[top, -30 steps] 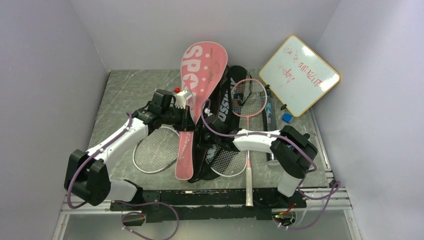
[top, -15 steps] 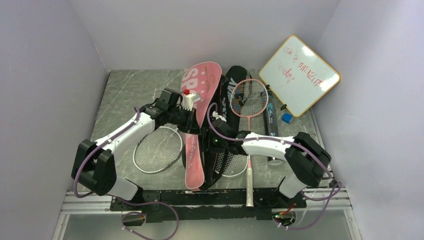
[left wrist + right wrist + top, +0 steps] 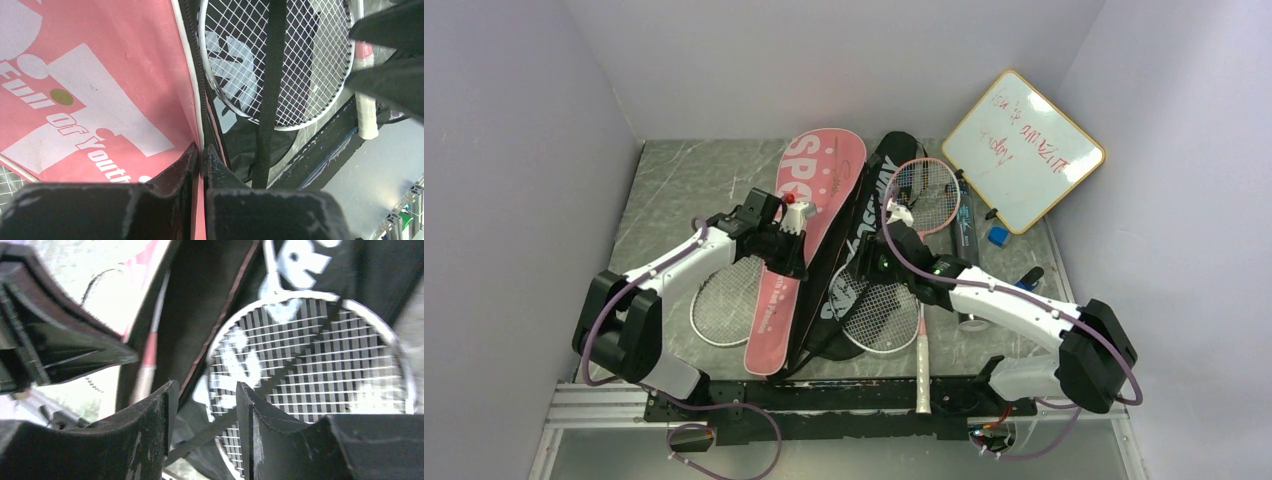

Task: Pack up the badminton gear
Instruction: Place the racket in the racket bag, then pick up the racket from the center of the board.

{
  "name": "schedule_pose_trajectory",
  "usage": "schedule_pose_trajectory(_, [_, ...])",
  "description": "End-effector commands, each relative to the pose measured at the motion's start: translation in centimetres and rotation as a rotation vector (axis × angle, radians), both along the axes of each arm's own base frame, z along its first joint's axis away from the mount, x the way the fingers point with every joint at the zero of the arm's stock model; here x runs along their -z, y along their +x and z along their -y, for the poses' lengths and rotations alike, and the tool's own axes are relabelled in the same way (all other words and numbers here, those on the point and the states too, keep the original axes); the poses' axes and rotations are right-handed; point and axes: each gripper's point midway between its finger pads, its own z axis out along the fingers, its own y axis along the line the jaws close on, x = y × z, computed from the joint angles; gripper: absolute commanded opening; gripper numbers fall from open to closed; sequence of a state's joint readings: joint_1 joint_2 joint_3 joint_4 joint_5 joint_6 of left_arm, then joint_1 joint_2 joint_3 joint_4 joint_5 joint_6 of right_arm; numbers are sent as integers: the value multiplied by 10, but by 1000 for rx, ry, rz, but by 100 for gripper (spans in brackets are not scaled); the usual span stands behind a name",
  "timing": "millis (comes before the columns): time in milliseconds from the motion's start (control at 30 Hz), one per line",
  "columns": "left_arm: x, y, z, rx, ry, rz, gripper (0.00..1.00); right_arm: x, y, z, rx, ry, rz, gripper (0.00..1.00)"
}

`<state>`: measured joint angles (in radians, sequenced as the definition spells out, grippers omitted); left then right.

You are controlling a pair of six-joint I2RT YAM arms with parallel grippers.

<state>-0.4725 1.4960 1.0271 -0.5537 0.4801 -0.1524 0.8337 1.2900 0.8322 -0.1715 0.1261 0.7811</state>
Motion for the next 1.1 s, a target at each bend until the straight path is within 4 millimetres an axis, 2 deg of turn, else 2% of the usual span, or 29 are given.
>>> schedule_pose_trajectory(0, [-22, 3, 6, 54, -63, 110, 10, -10, 13, 45, 101, -114, 37, 50])
schedule_pose_trajectory(133, [-26, 2, 5, 63, -71, 146, 11, 14, 22, 105, 255, -270, -5, 52])
schedule_pose_trajectory(200, [-29, 1, 6, 71, -84, 159, 11, 25, 25, 129, 323, -321, -21, 54])
schedule_pose_trajectory(267, [-31, 0, 7, 80, -97, 164, 11, 36, 27, 145, 377, -358, -35, 54])
schedule_pose_trajectory(400, [-35, -3, 9, 93, -117, 171, 11, 54, 33, 155, 412, -393, -61, 52])
schedule_pose_trajectory(667, [-34, -5, 8, 92, -119, 172, 10, 75, 55, 161, 455, -491, -82, 48])
schedule_pose_trajectory(867, [-34, -6, 8, 92, -122, 172, 10, 92, 63, 170, 501, -576, -101, 44])
schedule_pose_trajectory(900, [-33, -7, 8, 93, -122, 169, 10, 93, 64, 171, 507, -584, -102, 40])
schedule_pose_trajectory(967, [-33, -7, 8, 94, -122, 167, 9, 91, 66, 173, 517, -598, -100, 22])
schedule_pose_trajectory(1033, [-33, -7, 8, 93, -121, 168, 9, 84, 67, 176, 535, -601, -92, 5])
schedule_pose_trajectory(1067, [-33, -7, 8, 93, -121, 167, 9, 77, 67, 177, 542, -596, -79, 0])
